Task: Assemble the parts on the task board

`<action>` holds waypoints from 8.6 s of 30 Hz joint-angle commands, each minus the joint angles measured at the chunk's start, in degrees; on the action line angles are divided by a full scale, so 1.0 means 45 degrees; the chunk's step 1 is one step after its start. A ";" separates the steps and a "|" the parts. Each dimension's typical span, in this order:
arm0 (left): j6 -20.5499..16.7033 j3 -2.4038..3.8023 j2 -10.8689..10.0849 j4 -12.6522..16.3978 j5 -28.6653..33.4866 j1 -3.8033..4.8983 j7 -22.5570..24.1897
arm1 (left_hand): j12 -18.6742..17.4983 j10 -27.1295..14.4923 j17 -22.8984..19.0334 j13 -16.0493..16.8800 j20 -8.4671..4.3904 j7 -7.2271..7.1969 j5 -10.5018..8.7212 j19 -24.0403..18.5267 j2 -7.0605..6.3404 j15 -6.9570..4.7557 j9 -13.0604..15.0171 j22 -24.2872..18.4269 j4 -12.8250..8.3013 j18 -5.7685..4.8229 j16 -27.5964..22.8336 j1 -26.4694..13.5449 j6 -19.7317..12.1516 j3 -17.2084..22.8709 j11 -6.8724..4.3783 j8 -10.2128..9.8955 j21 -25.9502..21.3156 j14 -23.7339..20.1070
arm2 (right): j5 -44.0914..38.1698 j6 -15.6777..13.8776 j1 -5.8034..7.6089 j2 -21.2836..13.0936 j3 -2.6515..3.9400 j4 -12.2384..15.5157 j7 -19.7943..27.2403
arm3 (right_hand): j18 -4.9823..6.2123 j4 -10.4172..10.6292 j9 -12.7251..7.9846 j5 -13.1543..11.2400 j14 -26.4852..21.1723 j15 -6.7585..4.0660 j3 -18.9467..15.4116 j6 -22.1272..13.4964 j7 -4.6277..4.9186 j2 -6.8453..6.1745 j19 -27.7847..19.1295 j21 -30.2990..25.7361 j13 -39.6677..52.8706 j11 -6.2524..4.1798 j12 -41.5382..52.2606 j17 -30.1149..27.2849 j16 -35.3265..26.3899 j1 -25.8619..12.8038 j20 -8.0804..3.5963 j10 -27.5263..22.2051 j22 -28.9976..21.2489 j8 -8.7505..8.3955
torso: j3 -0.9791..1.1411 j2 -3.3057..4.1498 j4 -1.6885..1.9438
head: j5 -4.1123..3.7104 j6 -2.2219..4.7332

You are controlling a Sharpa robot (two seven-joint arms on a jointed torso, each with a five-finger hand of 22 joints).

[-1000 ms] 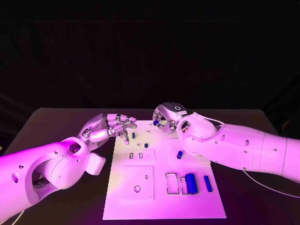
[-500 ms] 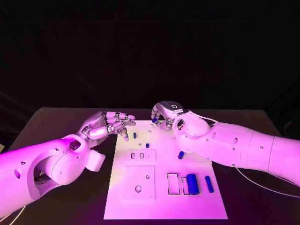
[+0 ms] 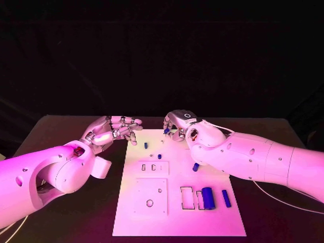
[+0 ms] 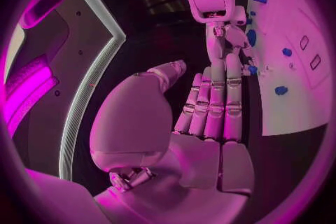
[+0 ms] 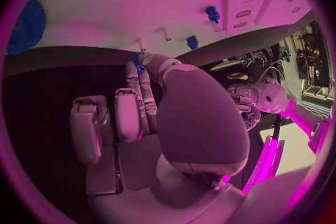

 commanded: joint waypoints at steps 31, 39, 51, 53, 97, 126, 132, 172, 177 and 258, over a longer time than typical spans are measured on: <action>-0.0468 0.0265 0.0095 -0.0967 -0.0063 0.0161 0.0500 | -0.0010 -0.0452 -0.0768 0.0070 0.0285 0.0122 -0.0064 -0.0650 0.0060 0.0259 0.0115 -0.0730 -0.0248 0.0174 -0.1271 -0.0241 -0.0166 -0.0156 0.0163 -0.0110 -0.1088 -0.0900 | 0.0116 0.0912 -0.0133 0.0586 -0.0046 -0.0792 0.0221 | -0.0072 -0.0072 0.0048 -0.0046 0.0403 0.0158 0.0218 -0.0612 0.0208 -0.0237 0.0498 -0.0236 0.0444 -0.0125 -0.0196 -0.0349 -0.0146 -0.0528 0.0056 -0.0143 0.2212 -0.0277 | 0.0010 0.0016 -0.0016 | 0.0102 -0.0121; -0.0430 0.0266 0.0102 -0.0980 -0.0049 0.0171 0.0456 | -0.0008 -0.0458 -0.0781 0.0071 0.0288 0.0120 -0.0064 -0.0649 0.0069 0.0260 0.0118 -0.0745 -0.0251 0.0176 -0.1287 -0.0242 -0.0161 -0.0157 0.0163 -0.0107 -0.1105 -0.0900 | 0.0209 0.0913 -0.0134 0.0688 -0.0052 -0.0927 0.0351 | 0.0228 -0.0110 0.0114 -0.0078 0.0066 0.0412 0.0514 -0.1047 0.0407 -0.0514 -0.0336 -0.1088 0.0169 0.0184 -0.0212 -0.1425 -0.0957 -0.0815 0.0300 -0.1364 0.1100 -0.0507 | 0.0010 0.0016 -0.0027 | 0.0173 -0.0165; -0.0360 0.0266 0.0073 -0.0998 -0.0047 0.0180 0.0414 | -0.0008 -0.0458 -0.0781 0.0071 0.0288 0.0120 -0.0064 -0.0649 0.0069 0.0260 0.0118 -0.0745 -0.0251 0.0176 -0.1287 -0.0242 -0.0161 -0.0157 0.0163 -0.0107 -0.1105 -0.0900 | 0.0215 0.0747 -0.0131 0.0492 -0.0057 -0.0672 0.0298 | 0.0376 -0.0193 0.0115 -0.0106 -0.0023 0.0499 0.0488 -0.1548 0.0386 -0.0724 -0.0722 -0.1595 -0.0043 0.0290 -0.0196 -0.1847 -0.1257 -0.0950 0.0401 -0.2081 0.0533 -0.0812 | 0.0017 0.0012 -0.0045 | 0.0208 -0.0173; -0.0341 0.0266 0.0066 -0.1020 -0.0047 0.0181 0.0415 | -0.0008 -0.0458 -0.0781 0.0071 0.0288 0.0120 -0.0064 -0.0649 0.0069 0.0260 0.0118 -0.0745 -0.0251 0.0176 -0.1287 -0.0242 -0.0161 -0.0157 0.0163 -0.0107 -0.1105 -0.0900 | 0.0203 0.0710 -0.0130 0.0259 -0.0057 -0.0386 0.0260 | 0.0409 -0.0200 0.0113 -0.0114 -0.0059 0.0500 0.0437 -0.1616 0.0325 -0.0748 -0.0810 -0.1708 -0.0060 0.0293 -0.0184 -0.1987 -0.1360 -0.0972 0.0405 -0.2134 0.0402 -0.0861 | 0.0016 0.0004 -0.0044 | 0.0193 -0.0161; -0.0494 0.0276 -0.0299 -0.2575 0.0742 0.0362 0.1073 | -0.0203 -0.5428 -0.5461 -0.0415 0.1640 0.0866 0.0005 -0.5615 0.1077 0.2022 -0.0707 -0.4954 0.0760 -0.0670 -0.8529 0.0701 -0.3060 -0.4226 0.1392 -0.0800 -0.9026 -0.5577 | 0.3946 0.2385 0.0409 -0.3806 0.0196 0.1236 0.0519 | -0.0173 0.2394 0.0709 -0.0783 0.0733 -0.0035 -0.6131 -0.1948 0.0131 0.0322 0.0835 -0.0079 1.2314 -0.0412 1.3085 0.1384 0.1543 0.0272 -0.0092 0.0153 0.2736 -0.1337 | 0.0133 -0.0078 -0.0309 | 0.0156 -0.0091; -0.0357 0.0274 -0.0192 -0.2504 0.0836 0.0361 0.0995 | -0.0135 -0.5038 -0.5447 -0.0384 0.1635 0.0917 0.0004 -0.5196 0.1205 0.1975 -0.0674 -0.4906 0.0776 -0.0612 -0.8471 0.0846 -0.2766 -0.4253 0.1359 -0.0664 -0.8959 -0.5127 | 0.3682 0.3203 0.0299 -0.2798 0.0058 0.0433 0.0117 | -0.0377 0.2363 0.0760 -0.0064 0.1092 0.0035 -0.5935 -0.1702 0.0140 0.0497 0.1331 0.0551 1.5601 -0.0377 1.6349 0.3370 0.2753 0.0177 -0.0019 0.1871 0.3351 -0.1211 | 0.0126 -0.0081 -0.0292 | 0.0187 -0.0245; -0.0355 0.0274 -0.0184 -0.2495 0.0854 0.0361 0.1013 | -0.0138 -0.5018 -0.5456 -0.0385 0.1633 0.0916 0.0006 -0.5006 0.1230 0.1970 -0.0682 -0.4883 0.0768 -0.0588 -0.8468 0.0884 -0.2762 -0.4245 0.1357 -0.0658 -0.8915 -0.5077 | 0.3402 0.3215 0.0283 -0.2789 0.0050 0.0364 0.0107 | -0.0377 0.2292 0.0701 0.1147 0.1093 -0.0001 -0.5214 -0.1468 0.0104 0.0600 0.1331 0.0551 1.5798 -0.0423 1.6487 0.3438 0.2798 0.0647 -0.0043 0.1932 0.3351 -0.1179 | 0.0132 -0.0081 -0.0291 | 0.0191 -0.0243; -0.0276 0.0273 -0.0077 -0.2416 0.0894 0.0358 0.0968 | -0.0129 -0.4928 -0.5491 -0.0380 0.1634 0.0911 0.0003 -0.4766 0.1295 0.1958 -0.0666 -0.4859 0.0745 -0.0546 -0.8470 0.0964 -0.2619 -0.4214 0.1346 -0.0597 -0.8861 -0.5012 | 0.0479 -0.0095 0.0237 -0.1808 0.0033 0.2861 0.0174 | -0.0377 0.1868 0.0841 0.1194 0.1104 -0.0237 -0.2238 -0.0512 -0.0196 0.0011 0.1331 0.0551 1.6388 -0.0697 1.6991 0.3514 0.2831 0.0607 -0.0267 0.2479 0.3351 -0.0537 | 0.0119 -0.0071 -0.0278 | 0.0324 -0.0114; -0.0268 0.0273 -0.0049 -0.2381 0.0896 0.0358 0.0949 | -0.0129 -0.4928 -0.5491 -0.0380 0.1634 0.0911 0.0003 -0.4766 0.1295 0.1958 -0.0666 -0.4859 0.0745 -0.0546 -0.8470 0.0964 -0.2619 -0.4214 0.1346 -0.0597 -0.8861 -0.5012 | 0.0274 0.0096 0.0023 -0.1320 -0.0001 0.2489 -0.0035 | -0.0377 0.1867 0.0833 0.1179 0.1099 -0.0233 -0.2197 -0.0555 -0.0184 -0.0023 0.1331 0.0551 1.6366 -0.0687 1.6962 0.3495 0.2821 0.0550 -0.0266 0.2458 0.3351 -0.0552 | 0.0122 -0.0059 -0.0270 | 0.0314 -0.0100; -0.0111 0.0272 -0.0054 -0.2333 0.0898 0.0358 0.0749 | -0.0128 -0.4855 -0.5567 -0.0378 0.1634 0.0909 0.0001 -0.4487 0.1356 0.1947 -0.0649 -0.4839 0.0719 -0.0504 -0.8500 0.1029 -0.2427 -0.4179 0.1335 -0.0511 -0.8807 -0.5028 | 0.0664 0.1522 -0.0575 -0.0445 -0.0075 0.0953 -0.0328 | -0.0377 0.2359 0.0099 0.1473 0.1099 0.0139 -0.3424 -0.1834 0.0240 0.0198 0.1331 0.0551 1.5826 -0.0278 1.6233 0.3525 0.2827 -0.2393 0.0097 0.1846 0.3351 -0.1510 | 0.0144 -0.0074 -0.0305 | 0.0347 -0.0378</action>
